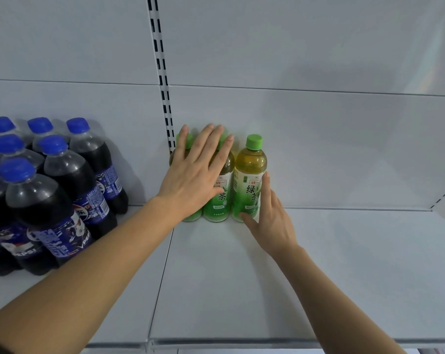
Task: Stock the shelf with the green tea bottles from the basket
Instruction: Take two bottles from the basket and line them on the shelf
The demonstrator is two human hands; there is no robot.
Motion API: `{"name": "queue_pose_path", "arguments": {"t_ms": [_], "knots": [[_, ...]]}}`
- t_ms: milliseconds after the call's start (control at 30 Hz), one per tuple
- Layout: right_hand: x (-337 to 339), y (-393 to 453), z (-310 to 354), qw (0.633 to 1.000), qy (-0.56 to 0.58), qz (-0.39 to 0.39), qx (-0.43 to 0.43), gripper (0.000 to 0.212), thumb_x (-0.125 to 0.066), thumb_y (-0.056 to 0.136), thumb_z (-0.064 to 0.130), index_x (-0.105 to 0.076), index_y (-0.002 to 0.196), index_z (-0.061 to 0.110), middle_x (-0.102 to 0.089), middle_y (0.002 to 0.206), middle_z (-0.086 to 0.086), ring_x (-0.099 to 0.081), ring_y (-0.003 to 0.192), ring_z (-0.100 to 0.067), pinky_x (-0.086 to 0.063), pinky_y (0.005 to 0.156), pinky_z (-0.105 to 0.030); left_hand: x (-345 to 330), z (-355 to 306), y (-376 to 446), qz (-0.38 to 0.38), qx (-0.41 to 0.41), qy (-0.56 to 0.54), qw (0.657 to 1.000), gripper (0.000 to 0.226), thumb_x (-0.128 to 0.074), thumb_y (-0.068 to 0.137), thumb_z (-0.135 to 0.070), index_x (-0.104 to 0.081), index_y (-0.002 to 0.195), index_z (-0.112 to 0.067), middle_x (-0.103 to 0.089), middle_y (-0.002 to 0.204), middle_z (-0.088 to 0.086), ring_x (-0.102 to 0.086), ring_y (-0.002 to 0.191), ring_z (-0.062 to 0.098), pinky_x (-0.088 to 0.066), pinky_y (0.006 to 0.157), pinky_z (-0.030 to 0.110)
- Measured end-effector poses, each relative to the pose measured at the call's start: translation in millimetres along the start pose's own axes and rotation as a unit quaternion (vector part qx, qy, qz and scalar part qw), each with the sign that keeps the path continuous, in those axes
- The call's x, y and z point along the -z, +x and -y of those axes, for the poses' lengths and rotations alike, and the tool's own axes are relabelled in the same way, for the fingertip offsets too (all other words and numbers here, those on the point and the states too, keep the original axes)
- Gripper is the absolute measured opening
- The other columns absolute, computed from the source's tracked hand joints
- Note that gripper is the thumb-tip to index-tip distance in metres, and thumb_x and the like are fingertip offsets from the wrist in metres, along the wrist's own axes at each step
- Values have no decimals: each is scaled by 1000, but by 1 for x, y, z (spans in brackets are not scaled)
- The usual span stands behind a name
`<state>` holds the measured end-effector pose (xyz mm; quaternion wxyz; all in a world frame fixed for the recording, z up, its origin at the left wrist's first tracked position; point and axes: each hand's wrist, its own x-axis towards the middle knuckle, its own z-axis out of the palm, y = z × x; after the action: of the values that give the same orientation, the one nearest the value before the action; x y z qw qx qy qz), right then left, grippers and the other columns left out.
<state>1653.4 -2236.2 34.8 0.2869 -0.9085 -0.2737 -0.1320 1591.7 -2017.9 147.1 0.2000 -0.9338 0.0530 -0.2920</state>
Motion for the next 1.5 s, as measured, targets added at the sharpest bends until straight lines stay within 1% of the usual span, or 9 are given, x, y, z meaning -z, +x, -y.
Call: {"name": "queue_pose_path", "arguments": {"t_ms": [100, 367, 500, 633, 900, 1133, 1333, 1433, 1500], "knots": [[10, -3, -3, 1000, -20, -11, 5, 110, -71, 101, 49, 7, 173, 21, -43, 167, -12, -50, 147, -35, -52, 112, -48, 7, -2, 0, -2, 8, -9, 1000, 127, -74, 85, -71, -6, 173, -8, -9, 180, 21, -8, 167, 40, -10, 128, 72], [26, -34, -7, 987, -148, -67, -15, 81, -44, 107, 61, -28, 170, 14, -37, 172, -21, -31, 162, -41, -36, 126, -58, 15, -55, -16, -53, 17, -120, 991, 86, -56, 103, -55, -31, 168, -4, -30, 175, 21, -23, 164, 39, -18, 130, 66], [48, -67, -9, 972, -222, -54, -51, 79, -39, 109, 63, -29, 171, 15, -24, 178, -19, -15, 167, -38, -23, 133, -59, 13, -94, -27, -23, 13, -174, 984, 81, -48, 107, -56, -30, 169, -7, -23, 178, 20, -15, 167, 36, -16, 131, 64], [76, -112, -12, 958, -257, -56, -112, 79, -32, 110, 65, -29, 171, 15, -19, 180, -19, -10, 168, -38, -19, 134, -60, 19, -132, -30, -5, -17, -227, 974, 80, -38, 108, -58, -30, 169, -7, -22, 178, 19, -13, 167, 36, -15, 133, 62], [127, -247, -23, 904, -324, -56, -272, 77, -27, 111, 67, -23, 173, 22, -11, 183, -12, -3, 170, -34, -10, 136, -57, 52, -248, -48, 14, -145, -347, 926, 80, -33, 107, -64, -34, 168, -12, -27, 177, 17, -20, 166, 38, -21, 132, 62], [182, -386, -51, 834, -351, -90, -416, 74, -36, 109, 61, -36, 168, 16, -27, 178, -18, -18, 167, -39, -21, 133, -60, 106, -376, -72, 9, -285, -413, 865, 79, -41, 104, -63, -40, 166, -14, -32, 175, 17, -27, 163, 40, -22, 131, 60], [202, -500, -90, 782, -325, -85, -525, 77, -35, 108, 63, -35, 169, 17, -29, 176, -19, -20, 166, -37, -24, 132, -60, 131, -488, -110, 60, -394, -424, 813, 76, -44, 102, -57, -45, 162, -10, -39, 170, 20, -31, 161, 39, -24, 131, 60], [202, -547, -112, 772, -296, -70, -558, 78, -31, 107, 65, -34, 170, 19, -30, 176, -18, -22, 166, -36, -25, 131, -59, 129, -539, -133, 94, -436, -411, 795, 77, -49, 101, -57, -42, 163, -13, -39, 170, 17, -30, 161, 37, -22, 132, 58], [198, -572, -130, 768, -279, -40, -576, 81, -26, 105, 67, -29, 171, 20, -27, 177, -17, -19, 166, -36, -22, 133, -58, 119, -570, -147, 123, -456, -400, 786, 78, -40, 100, -60, -42, 163, -13, -40, 169, 17, -31, 160, 36, -17, 133, 54]]}}
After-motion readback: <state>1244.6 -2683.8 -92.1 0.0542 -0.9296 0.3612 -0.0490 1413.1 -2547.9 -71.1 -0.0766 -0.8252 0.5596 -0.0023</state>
